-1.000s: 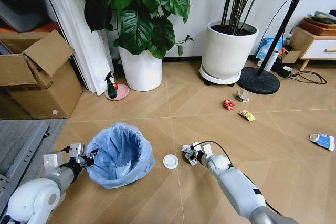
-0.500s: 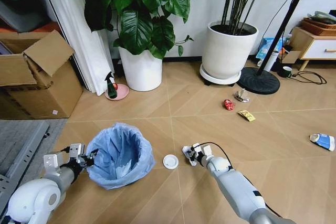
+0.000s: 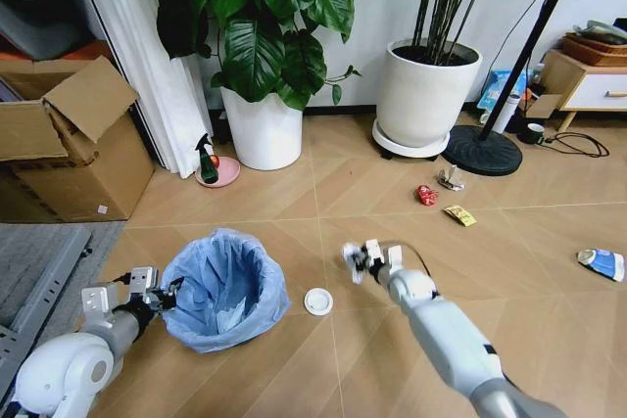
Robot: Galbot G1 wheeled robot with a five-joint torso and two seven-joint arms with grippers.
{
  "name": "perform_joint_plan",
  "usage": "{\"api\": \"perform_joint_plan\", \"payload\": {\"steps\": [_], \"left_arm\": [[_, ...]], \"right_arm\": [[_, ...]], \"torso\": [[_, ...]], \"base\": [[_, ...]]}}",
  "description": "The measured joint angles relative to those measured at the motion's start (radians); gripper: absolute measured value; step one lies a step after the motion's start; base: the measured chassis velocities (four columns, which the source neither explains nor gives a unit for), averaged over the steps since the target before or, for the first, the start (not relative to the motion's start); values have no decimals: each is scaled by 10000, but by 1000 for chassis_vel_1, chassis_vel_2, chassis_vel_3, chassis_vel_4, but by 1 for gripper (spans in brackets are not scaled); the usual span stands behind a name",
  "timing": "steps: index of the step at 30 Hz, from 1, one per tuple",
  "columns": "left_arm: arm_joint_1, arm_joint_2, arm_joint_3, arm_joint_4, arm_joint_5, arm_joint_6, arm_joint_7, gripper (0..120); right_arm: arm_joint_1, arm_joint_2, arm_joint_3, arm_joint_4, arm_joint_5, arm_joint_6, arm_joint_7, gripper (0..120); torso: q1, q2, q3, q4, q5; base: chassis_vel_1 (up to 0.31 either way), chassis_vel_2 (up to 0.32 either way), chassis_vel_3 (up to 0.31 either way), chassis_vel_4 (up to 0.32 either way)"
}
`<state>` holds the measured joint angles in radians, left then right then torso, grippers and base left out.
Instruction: Pick up the trash bin and place the garbage on the floor into it.
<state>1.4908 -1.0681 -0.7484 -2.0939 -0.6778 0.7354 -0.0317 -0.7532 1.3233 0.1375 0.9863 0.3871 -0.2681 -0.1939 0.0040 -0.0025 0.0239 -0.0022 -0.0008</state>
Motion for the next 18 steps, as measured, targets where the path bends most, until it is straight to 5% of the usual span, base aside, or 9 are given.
{"api": "perform_joint_plan", "payload": {"steps": [4, 6, 8, 18], "left_arm": [[10, 1, -4, -19, 0, 0, -3, 0], [63, -13, -22, -24, 40, -1, 1, 0], [53, -21, -6, -22, 45, 0, 4, 0], [52, -75, 61, 23, 69, -1, -29, 0]], "right_arm": [[293, -189, -157, 642, 510, -9, 8, 0], [1137, -770, -1190, 3069, 2099, -372, 243, 0], [1449, -1030, -1764, 4032, 2838, -538, 270, 0], [2378, -1504, -3975, 6971, 5252, -780, 194, 0]], "torso": [[1, 0, 1, -1, -1], [0, 0, 0, 0, -1], [0, 0, 0, 1, -1], [0, 0, 0, -1, -2]], "base": [[0, 0, 0, 0], [0, 0, 0, 0], [0, 0, 0, 0], [0, 0, 0, 0]]}}
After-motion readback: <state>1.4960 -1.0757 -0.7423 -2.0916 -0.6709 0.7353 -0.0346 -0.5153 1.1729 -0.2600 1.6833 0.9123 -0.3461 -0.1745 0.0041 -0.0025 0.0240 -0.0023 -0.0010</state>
